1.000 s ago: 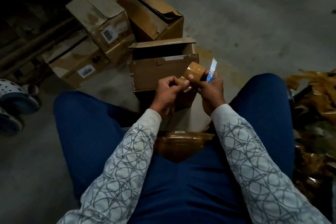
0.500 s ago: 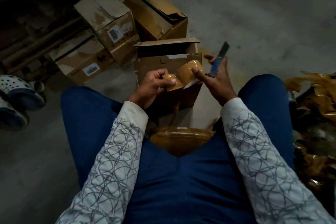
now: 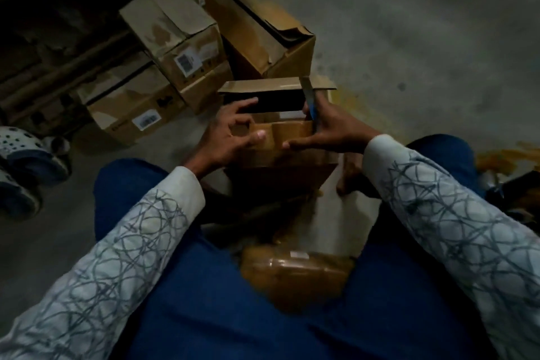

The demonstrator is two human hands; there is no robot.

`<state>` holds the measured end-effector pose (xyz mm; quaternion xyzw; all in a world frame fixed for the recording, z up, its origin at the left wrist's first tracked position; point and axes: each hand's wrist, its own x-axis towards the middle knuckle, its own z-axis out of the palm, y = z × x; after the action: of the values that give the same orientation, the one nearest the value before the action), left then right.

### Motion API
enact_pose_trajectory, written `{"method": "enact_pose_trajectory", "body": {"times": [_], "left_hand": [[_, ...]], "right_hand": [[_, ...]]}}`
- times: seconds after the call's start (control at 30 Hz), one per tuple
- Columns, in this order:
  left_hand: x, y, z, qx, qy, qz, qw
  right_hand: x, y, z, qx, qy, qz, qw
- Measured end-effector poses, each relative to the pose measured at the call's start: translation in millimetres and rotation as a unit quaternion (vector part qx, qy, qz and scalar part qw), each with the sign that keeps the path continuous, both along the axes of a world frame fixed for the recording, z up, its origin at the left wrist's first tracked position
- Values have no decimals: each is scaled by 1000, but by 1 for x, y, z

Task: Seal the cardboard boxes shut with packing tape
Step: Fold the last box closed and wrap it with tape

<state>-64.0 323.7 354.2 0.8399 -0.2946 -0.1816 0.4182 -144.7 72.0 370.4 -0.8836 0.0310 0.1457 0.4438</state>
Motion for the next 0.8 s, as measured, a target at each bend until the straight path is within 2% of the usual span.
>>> {"method": "enact_pose_trajectory", "body": {"times": [0.17,0.27,0.37,0.43,0.53,0.63,0.7,0.8], "left_hand": [[67,-36,-42,-15,37,54,998],[91,-50,-65,52,67,112,990],[99,-51,-81,72,62,140,986],[104,-47,-85,70,93,130,985],[107,-41,-94,31,213,134,967],[105,-38,-94,-17,285,162,945],[105,-36,-93,-49,295,190,935],[106,-32,-95,-50,273,243,930]], "right_hand": [[64,-14,-34,39,46,-55,997],[89,-6,-60,66,72,-72,993],[102,-4,-62,-3,54,-39,998],[108,-8,-55,-63,26,-4,998],[111,-12,-51,-144,-34,28,989],[110,-7,-60,-146,-96,31,984],[110,-1,-69,-114,-99,22,988],[115,9,-78,-76,-53,-32,995]]}}
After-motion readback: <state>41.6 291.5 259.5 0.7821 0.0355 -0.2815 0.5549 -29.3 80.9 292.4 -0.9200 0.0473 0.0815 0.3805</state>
